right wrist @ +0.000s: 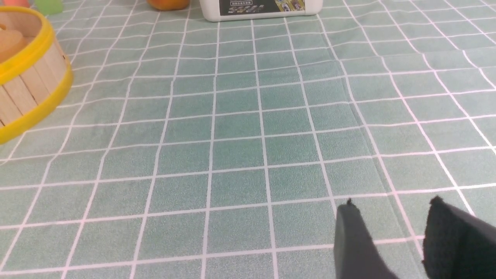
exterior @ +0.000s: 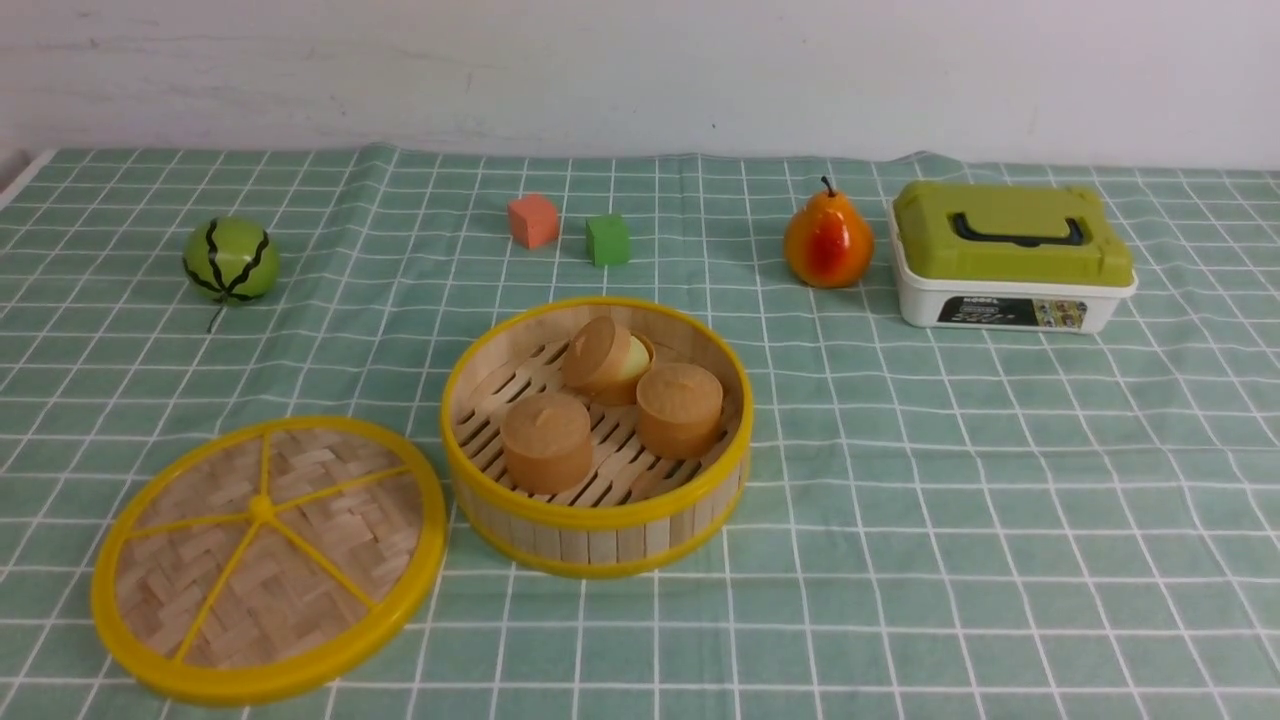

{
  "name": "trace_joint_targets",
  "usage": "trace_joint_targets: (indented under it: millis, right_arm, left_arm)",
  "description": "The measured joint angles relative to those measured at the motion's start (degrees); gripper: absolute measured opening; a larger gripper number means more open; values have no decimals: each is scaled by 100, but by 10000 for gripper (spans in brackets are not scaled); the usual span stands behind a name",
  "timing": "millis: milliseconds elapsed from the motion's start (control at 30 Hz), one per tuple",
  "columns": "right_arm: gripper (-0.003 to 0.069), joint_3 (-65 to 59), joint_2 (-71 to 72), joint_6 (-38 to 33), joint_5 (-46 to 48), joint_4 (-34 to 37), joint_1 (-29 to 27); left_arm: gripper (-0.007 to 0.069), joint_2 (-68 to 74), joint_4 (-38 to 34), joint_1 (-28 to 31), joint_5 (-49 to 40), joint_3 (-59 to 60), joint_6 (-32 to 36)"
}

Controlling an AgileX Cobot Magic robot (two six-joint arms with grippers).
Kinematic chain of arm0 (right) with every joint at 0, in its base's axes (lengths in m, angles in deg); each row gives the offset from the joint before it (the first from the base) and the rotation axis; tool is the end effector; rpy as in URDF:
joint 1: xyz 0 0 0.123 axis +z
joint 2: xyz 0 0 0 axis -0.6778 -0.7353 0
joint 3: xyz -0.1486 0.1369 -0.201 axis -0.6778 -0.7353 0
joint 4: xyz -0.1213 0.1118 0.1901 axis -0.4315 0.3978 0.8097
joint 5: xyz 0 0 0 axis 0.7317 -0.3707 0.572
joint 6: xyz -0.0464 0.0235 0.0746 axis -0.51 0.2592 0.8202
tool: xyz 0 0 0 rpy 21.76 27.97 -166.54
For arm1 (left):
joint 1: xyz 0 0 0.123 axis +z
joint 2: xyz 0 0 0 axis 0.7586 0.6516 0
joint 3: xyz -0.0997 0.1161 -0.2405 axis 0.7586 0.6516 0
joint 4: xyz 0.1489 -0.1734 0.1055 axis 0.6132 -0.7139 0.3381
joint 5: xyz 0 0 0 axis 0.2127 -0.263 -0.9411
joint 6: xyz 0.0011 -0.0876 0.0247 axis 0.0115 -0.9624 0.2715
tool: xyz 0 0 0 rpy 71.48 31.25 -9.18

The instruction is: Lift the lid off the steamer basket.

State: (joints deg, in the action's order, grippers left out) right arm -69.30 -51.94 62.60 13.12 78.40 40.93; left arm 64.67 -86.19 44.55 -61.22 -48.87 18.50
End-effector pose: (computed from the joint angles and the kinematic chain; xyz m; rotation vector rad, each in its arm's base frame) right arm 0.0519 -0.0008 0.1731 0.1644 1.8712 0.0912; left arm 0.0518 -0.0024 0.1680 -0.3218 1.8876 -0.3101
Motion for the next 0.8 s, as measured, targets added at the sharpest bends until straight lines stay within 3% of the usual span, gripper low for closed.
trace_joint_targets:
  millis: [800]
  right_arm:
    - [241, 0, 0, 0, 0, 0, 0]
  left_arm:
    - [2, 0, 0, 0, 18, 0, -42]
